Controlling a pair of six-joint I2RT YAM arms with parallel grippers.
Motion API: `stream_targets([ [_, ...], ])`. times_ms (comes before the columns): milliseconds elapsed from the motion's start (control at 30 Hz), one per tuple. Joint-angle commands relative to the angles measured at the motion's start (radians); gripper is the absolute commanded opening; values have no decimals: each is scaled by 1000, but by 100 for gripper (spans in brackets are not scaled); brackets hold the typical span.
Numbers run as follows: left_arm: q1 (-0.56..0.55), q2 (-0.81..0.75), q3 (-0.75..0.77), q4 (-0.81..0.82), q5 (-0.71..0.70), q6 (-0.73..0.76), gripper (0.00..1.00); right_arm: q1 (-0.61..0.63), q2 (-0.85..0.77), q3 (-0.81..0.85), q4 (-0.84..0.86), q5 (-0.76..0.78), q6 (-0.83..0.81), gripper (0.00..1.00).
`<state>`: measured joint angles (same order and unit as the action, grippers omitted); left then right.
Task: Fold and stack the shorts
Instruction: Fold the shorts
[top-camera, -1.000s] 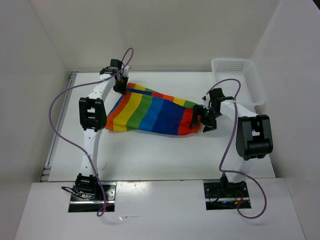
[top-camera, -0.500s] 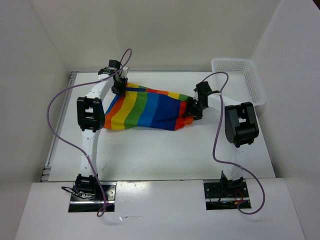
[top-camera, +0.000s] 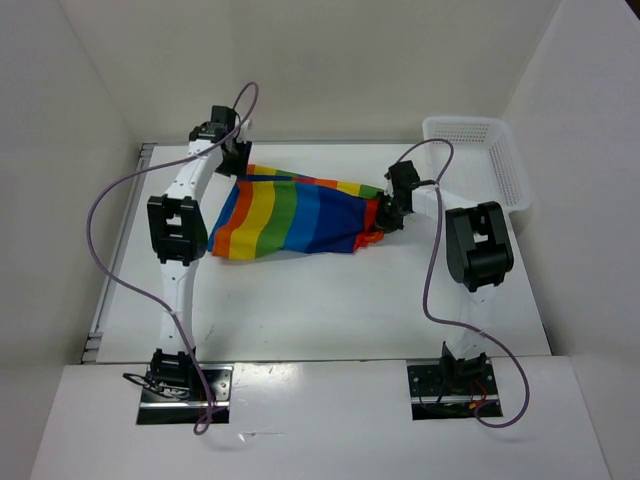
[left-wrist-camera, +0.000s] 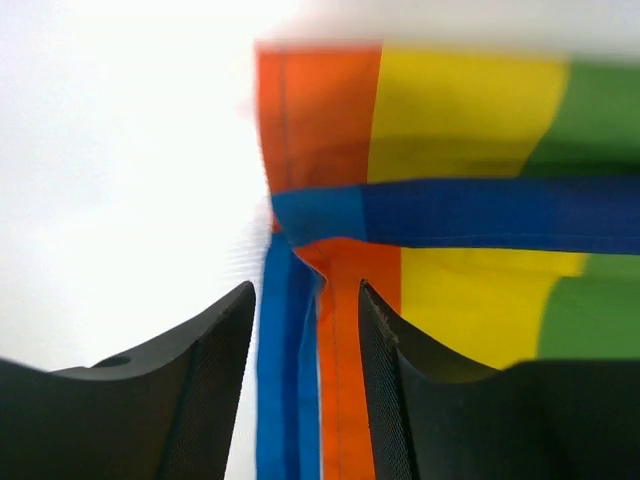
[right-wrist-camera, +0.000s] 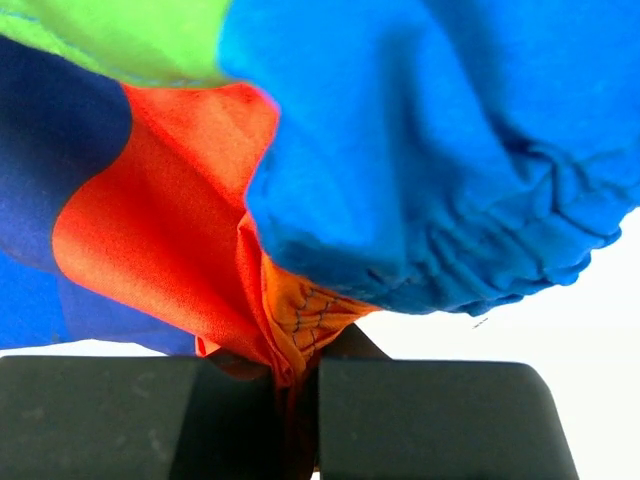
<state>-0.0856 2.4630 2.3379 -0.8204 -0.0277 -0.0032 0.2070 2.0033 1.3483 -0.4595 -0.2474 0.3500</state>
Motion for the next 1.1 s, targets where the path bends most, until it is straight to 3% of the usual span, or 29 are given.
stream_targets([
  [0,-45,-162,165,-23,-11,3,54,8,-70,26,-7,48,-89,0],
  [133,-127,-208,117,-86,148,3,54,8,-99,35,-45,33,-144,0],
  [300,-187,-199,-257,-1,134,3,54,8,-140,89,-142,22,-233,0],
  [400,-197,-167,-325,78,83,3,54,-17,-159,161,-249,31,-282,0],
  [733,-227,40,-140,101,158,3,59,-63,-150,452,-481,5,-419,0],
  [1000,-284,206,115,75,409,3,62,141,-120,630,-469,-130,-436,0],
  [1067,-302,220,149,86,410,3,62,181,-60,717,-499,-153,-416,0],
])
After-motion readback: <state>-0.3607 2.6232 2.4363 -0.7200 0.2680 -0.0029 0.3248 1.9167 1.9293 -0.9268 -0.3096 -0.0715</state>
